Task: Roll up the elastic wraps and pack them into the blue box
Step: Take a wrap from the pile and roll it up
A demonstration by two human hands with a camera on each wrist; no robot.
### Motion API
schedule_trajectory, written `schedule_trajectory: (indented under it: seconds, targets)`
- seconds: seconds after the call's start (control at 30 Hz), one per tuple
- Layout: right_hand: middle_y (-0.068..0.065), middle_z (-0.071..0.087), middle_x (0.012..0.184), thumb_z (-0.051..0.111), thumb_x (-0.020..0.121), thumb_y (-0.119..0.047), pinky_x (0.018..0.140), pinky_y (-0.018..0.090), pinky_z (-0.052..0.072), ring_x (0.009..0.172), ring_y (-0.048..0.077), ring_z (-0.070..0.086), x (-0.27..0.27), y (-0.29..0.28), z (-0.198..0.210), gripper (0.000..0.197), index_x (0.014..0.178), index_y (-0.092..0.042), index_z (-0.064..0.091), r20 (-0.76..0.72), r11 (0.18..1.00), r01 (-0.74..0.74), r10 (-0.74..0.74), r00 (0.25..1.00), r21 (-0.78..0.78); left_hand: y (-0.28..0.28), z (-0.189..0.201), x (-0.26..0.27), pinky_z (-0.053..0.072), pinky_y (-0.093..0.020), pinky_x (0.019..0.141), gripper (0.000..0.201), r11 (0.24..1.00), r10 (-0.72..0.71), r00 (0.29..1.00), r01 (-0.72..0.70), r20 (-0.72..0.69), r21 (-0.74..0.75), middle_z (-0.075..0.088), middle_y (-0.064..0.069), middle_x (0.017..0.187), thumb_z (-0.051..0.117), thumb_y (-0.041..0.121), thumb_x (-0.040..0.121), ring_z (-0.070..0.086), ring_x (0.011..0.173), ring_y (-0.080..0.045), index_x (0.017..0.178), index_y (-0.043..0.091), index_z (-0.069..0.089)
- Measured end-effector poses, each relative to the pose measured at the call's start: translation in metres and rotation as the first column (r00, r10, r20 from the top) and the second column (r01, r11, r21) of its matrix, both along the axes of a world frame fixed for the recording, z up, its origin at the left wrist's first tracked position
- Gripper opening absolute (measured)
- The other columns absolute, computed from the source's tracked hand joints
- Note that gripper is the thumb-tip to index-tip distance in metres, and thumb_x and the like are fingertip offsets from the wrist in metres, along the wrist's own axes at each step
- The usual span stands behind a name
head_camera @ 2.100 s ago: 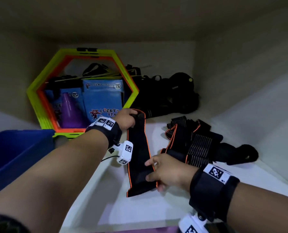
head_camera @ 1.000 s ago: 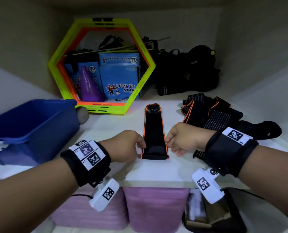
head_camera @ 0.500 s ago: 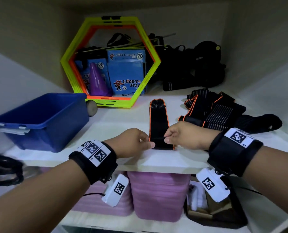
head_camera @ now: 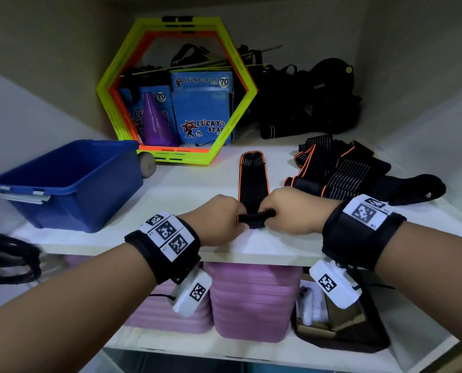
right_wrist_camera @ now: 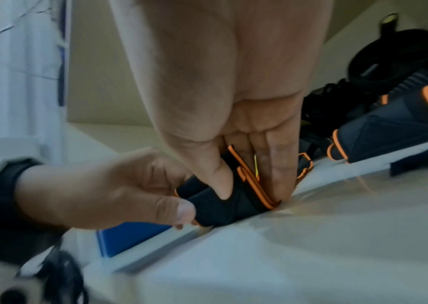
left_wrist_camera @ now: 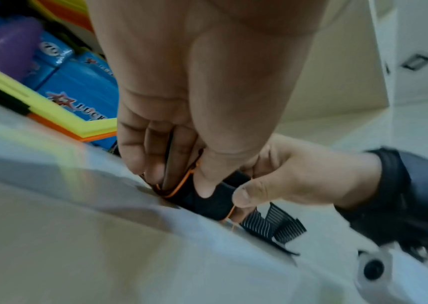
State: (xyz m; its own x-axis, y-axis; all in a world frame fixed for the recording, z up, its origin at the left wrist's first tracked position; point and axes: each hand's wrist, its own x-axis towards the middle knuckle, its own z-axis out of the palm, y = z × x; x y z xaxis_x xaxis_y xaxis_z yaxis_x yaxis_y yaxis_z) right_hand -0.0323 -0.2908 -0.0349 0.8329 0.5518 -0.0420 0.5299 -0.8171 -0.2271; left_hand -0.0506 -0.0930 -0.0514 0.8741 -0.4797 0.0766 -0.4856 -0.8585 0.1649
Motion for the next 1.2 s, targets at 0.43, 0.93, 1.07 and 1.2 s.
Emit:
schedule_trajectory:
  seconds: [0.43, 0.93, 1.07, 1.2]
  targets:
    - [0.021, 0.074, 0.079, 0.074, 0.086, -0.011, 0.070, 0.050, 0.062, 0.064, 0.031, 0.074, 0.027, 0.006, -0.009, 0.017, 0.099, -0.012, 0.063, -0.325, 0.849, 0.400, -0.291, 0.900, 0.345, -0.008, 0.011, 0.036, 0.046, -0.025, 0.061, 0.026, 0.955, 0.209, 0.965, -0.236, -0.160, -0.178, 0.060, 0.008, 0.075, 0.073, 0.027, 0.087, 0.064, 0.077, -0.018, 0.108, 0.018, 0.060]
    - [0.005, 0.072, 0.088, 0.062, 0.087, -0.009, 0.071, 0.032, 0.050, 0.085, 0.024, 0.065, 0.022, 0.016, 0.001, 0.011, 0.084, -0.009, 0.072, 0.021, 0.992, 0.125, -0.125, 0.992, -0.025, -0.014, -0.002, 0.038, 0.050, -0.038, 0.083, 0.018, 0.992, 0.120, 0.990, -0.122, 0.077, 0.018, 0.070, 0.001, 0.085, 0.068, 0.029, 0.090, 0.060, 0.088, -0.021, 0.075, 0.018, 0.071]
    - [-0.005, 0.063, 0.083, 0.075, 0.077, -0.046, 0.070, 0.034, 0.051, 0.080, 0.018, 0.058, 0.020, 0.005, 0.001, 0.032, 0.094, -0.020, 0.066, 0.086, 0.994, 0.052, -0.044, 0.995, -0.092, -0.006, -0.008, 0.034, 0.053, -0.040, 0.075, 0.031, 0.998, 0.066, 0.997, -0.067, 0.045, 0.020, 0.070, 0.000, 0.080, 0.068, 0.049, 0.083, 0.062, 0.079, -0.020, 0.077, 0.019, 0.071]
    - [-0.005, 0.055, 0.090, 0.079, 0.077, -0.032, 0.069, 0.030, 0.043, 0.086, 0.019, 0.054, 0.023, 0.005, 0.000, 0.040, 0.109, -0.019, 0.060, 0.071, 0.989, 0.024, -0.013, 0.997, -0.143, 0.008, -0.005, 0.029, 0.050, -0.029, 0.086, 0.044, 0.999, 0.031, 0.999, -0.032, -0.009, -0.039, 0.073, 0.005, 0.103, 0.081, 0.047, 0.073, 0.064, 0.095, -0.014, 0.108, 0.020, 0.075]
